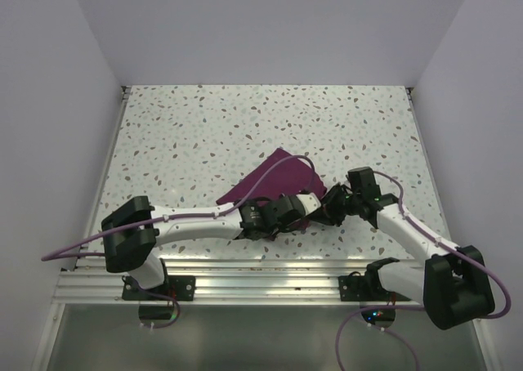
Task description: Prepare the surgical pack
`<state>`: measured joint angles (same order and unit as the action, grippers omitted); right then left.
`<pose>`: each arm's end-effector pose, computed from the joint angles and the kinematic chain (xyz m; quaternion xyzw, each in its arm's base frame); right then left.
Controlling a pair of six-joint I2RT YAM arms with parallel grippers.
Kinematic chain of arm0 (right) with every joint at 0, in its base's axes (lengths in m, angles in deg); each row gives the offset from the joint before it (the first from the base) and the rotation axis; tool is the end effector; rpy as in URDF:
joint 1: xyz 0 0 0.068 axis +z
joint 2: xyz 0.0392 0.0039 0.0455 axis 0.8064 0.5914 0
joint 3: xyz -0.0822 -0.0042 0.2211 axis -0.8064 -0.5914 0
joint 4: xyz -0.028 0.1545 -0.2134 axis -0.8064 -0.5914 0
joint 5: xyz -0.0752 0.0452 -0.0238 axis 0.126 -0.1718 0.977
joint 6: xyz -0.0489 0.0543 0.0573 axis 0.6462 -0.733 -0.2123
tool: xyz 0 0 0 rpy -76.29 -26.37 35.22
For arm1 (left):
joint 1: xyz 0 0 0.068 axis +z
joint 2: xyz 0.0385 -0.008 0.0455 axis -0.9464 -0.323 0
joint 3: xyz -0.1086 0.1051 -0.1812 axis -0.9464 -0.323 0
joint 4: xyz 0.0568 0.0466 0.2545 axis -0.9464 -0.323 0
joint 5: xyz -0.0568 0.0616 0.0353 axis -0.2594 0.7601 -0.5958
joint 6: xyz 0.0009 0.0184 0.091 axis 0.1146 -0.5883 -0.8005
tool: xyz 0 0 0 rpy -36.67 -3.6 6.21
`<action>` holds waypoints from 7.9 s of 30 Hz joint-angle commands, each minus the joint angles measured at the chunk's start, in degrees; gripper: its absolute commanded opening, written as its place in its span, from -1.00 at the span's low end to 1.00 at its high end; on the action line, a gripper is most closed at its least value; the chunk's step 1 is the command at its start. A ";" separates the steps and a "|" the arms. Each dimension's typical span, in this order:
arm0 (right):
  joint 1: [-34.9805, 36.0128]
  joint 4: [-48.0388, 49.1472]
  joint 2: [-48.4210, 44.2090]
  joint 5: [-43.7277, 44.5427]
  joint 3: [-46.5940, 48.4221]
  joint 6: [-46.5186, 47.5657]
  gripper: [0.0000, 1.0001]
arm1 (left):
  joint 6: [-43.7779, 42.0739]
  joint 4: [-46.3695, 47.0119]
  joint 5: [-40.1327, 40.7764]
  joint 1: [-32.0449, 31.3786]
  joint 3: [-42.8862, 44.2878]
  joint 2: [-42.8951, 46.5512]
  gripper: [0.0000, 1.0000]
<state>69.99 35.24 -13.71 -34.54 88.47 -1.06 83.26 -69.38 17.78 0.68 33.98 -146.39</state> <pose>0.2251 0.1085 0.1046 0.3115 0.8712 0.3743 0.0629 0.1514 -0.3316 0.1415 0.4534 0.8210 -0.0341 0.3454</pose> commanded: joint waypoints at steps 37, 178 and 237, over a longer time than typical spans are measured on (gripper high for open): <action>0.19 4.01 0.05 0.16 -1.30 0.35 -0.53 | 1.05 1.48 -9.27 3.68 6.19 1.84 -1.00; -7.02 2.45 17.71 2.80 18.47 16.17 -1.00 | 0.17 0.08 -16.22 6.14 13.04 -5.62 -1.00; -10.72 -10.30 23.07 -6.69 28.49 17.84 0.75 | 3.86 5.79 -17.71 6.05 6.45 3.35 1.00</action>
<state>58.96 22.69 8.57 -38.00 117.25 19.38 86.34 -66.06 -0.84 6.86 37.55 -140.07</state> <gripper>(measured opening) 0.867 0.996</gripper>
